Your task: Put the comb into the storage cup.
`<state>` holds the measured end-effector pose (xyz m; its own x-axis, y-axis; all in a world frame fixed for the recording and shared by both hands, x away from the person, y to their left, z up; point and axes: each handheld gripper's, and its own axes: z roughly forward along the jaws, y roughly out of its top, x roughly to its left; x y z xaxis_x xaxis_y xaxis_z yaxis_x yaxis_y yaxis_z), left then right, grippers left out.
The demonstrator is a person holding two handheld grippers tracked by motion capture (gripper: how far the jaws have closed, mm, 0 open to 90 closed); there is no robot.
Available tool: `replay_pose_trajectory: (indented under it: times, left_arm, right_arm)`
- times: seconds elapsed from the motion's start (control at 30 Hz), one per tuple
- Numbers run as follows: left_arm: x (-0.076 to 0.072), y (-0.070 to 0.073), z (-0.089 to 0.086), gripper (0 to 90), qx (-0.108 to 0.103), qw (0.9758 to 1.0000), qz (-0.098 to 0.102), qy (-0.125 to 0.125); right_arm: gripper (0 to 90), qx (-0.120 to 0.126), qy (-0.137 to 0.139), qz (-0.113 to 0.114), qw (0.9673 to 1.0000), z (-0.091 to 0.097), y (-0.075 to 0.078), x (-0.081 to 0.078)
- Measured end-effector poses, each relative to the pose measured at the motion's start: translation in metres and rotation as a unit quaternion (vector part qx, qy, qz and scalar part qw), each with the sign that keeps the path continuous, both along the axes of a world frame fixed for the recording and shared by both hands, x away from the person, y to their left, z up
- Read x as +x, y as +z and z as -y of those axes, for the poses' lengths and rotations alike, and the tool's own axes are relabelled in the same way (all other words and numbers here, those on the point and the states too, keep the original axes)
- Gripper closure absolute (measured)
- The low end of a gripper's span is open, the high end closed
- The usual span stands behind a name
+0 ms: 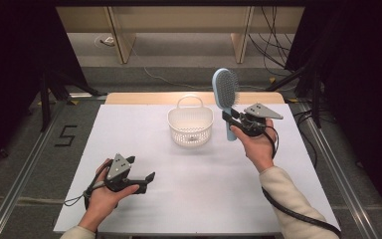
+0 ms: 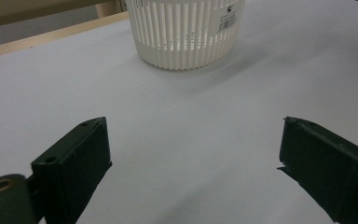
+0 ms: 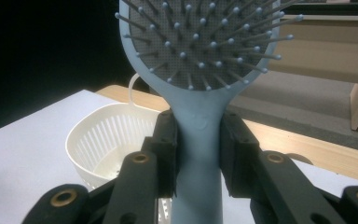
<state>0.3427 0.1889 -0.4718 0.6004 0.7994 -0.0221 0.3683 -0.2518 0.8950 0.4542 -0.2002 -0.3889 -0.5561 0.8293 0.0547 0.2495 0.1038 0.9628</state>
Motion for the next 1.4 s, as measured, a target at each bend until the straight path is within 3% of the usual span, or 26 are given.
replay_pose_trajectory:
  times: [1.4]
  left_arm:
    - [0.000, 0.000, 0.000, 8.3, 0.000, 1.0000, 0.000, -0.001]
  right_arm:
    - [70.3, 0.012, 0.001, -0.003, 0.9999, -0.013, 0.003, 0.010]
